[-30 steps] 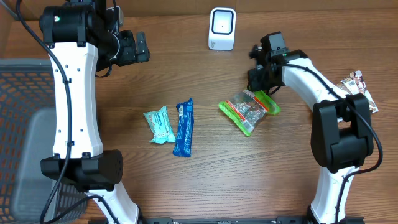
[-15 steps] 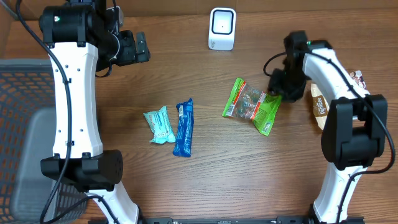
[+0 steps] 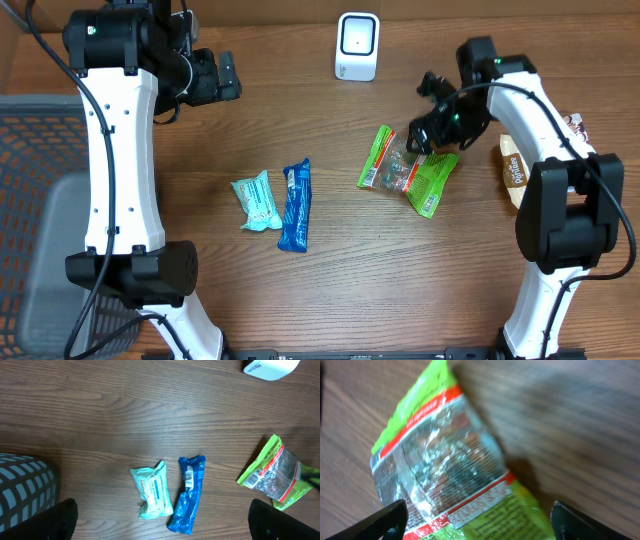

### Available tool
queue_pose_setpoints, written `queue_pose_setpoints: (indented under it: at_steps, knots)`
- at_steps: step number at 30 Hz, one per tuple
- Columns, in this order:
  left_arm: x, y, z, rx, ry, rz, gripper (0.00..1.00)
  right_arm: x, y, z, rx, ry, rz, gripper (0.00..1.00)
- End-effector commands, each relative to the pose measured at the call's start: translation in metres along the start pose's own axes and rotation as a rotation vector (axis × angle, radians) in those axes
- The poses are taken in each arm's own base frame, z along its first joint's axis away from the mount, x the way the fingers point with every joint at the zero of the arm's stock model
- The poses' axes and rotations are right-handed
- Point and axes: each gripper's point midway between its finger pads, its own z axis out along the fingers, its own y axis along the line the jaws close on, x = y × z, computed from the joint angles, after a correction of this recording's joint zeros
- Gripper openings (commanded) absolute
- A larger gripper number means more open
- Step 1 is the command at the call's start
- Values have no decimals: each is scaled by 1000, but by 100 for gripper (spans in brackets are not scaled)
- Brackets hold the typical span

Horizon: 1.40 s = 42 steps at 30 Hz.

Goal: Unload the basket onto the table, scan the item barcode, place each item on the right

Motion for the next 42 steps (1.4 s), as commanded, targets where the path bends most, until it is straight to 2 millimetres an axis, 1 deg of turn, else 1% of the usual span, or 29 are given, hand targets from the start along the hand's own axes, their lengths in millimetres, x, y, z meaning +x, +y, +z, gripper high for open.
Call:
queue_pose_setpoints:
  at_steps: [1,4,6,7,9,12,14,17,18,19,21,23,26,29,30,32,33,37,38,40,42]
  knots:
    - [-2,-1,-4,-2,-16,-9,100,11,10,15,-64,9,-124,89]
    - [-2,-1,-4,-2,-16,-9,100,18,12,24,-85,21,-115,86]
    - [-2,-1,-4,-2,-16,-9,100,20,15,26,-109,22,-85,84]
    - [-2,-1,-4,-2,-15,-9,100,20,16,26,-111,21,-46,80]
    - [-2,-1,-4,-2,-15,-9,100,18,15,27,-107,19,63,70]
    - [-2,-1,-4,-2,-16,-9,100,17,14,27,-102,23,259,44]
    - [-2,-1,-4,-2,-16,-9,100,18,13,27,-91,34,414,33]
    - [-2,-1,-4,-2,-16,-9,100,33,1,27,9,92,707,31]
    - [-2,-1,-4,-2,-15,-9,100,39,-1,27,37,109,772,31]
    - [-2,-1,-4,-2,-16,-9,100,45,-2,26,59,130,824,31]
    - [-2,-1,-4,-2,-16,-9,100,52,1,25,63,161,857,31]
    - [-2,-1,-4,-2,-16,-9,100,56,3,24,63,181,856,34]
    - [-2,-1,-4,-2,-15,-9,100,59,6,23,48,200,788,38]
    - [-2,-2,-4,-2,-15,-9,100,60,8,23,29,203,675,47]
    - [-2,-1,-4,-2,-15,-9,100,59,7,23,25,199,631,53]
    - [-2,-1,-4,-2,-15,-9,100,53,4,24,25,173,535,68]
    - [-2,-1,-4,-2,-15,-9,100,50,1,25,33,159,502,78]
    - [-2,-1,-4,-2,-15,-9,100,34,-9,27,56,89,380,98]
    - [-2,-1,-4,-2,-15,-9,100,31,-11,28,57,75,352,100]
    - [-2,-1,-4,-2,-15,-9,100,26,-9,30,36,59,301,100]
    - [-2,-1,-4,-2,-15,-9,100,26,3,36,-45,64,245,98]
